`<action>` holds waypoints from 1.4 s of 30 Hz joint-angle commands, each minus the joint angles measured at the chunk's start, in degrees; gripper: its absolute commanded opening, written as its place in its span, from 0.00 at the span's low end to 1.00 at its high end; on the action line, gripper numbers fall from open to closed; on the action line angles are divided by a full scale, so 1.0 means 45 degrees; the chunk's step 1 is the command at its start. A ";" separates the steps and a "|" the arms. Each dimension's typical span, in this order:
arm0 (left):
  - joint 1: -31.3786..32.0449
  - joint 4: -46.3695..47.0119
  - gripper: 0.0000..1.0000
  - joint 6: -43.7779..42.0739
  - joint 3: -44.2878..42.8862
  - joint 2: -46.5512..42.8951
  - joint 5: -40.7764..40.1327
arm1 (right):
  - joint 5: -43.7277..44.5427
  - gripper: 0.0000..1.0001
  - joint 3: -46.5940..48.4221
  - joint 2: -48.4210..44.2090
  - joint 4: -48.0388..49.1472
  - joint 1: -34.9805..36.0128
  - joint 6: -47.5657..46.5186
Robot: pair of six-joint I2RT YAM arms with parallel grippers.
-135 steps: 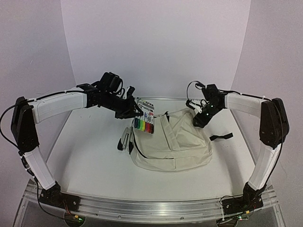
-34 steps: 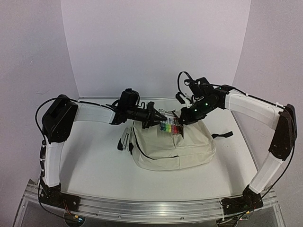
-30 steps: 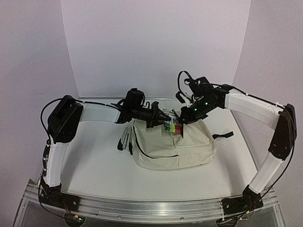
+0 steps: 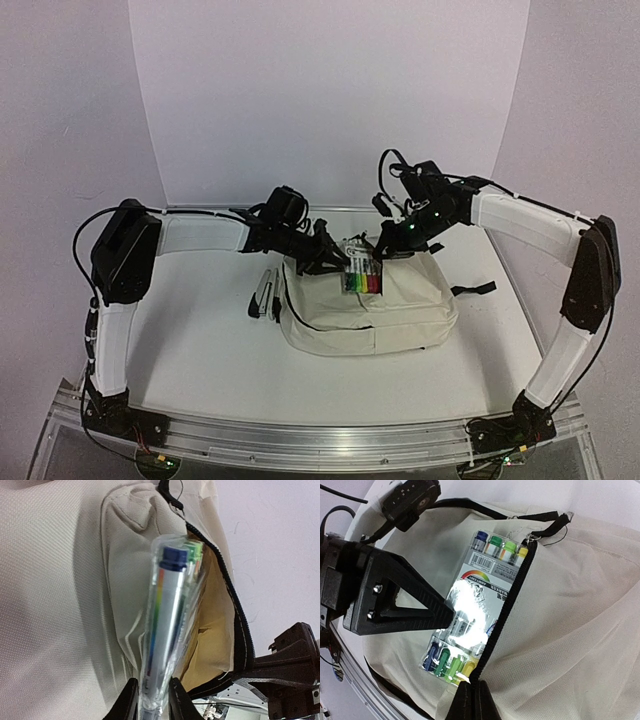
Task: Pack the student bag
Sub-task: Place the stationery in the student bag.
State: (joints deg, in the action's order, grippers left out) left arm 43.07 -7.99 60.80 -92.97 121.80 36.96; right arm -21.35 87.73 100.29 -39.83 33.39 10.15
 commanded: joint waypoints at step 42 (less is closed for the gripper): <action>0.1145 0.0692 0.49 -0.2177 -0.0940 -0.0084 0.0425 | -0.1387 0.00 -0.0360 -0.0604 0.1077 -0.1051 0.0970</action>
State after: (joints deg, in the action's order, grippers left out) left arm 48.82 3.71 57.13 -98.03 130.50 41.29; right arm -28.23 88.50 101.03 -38.93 29.26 15.53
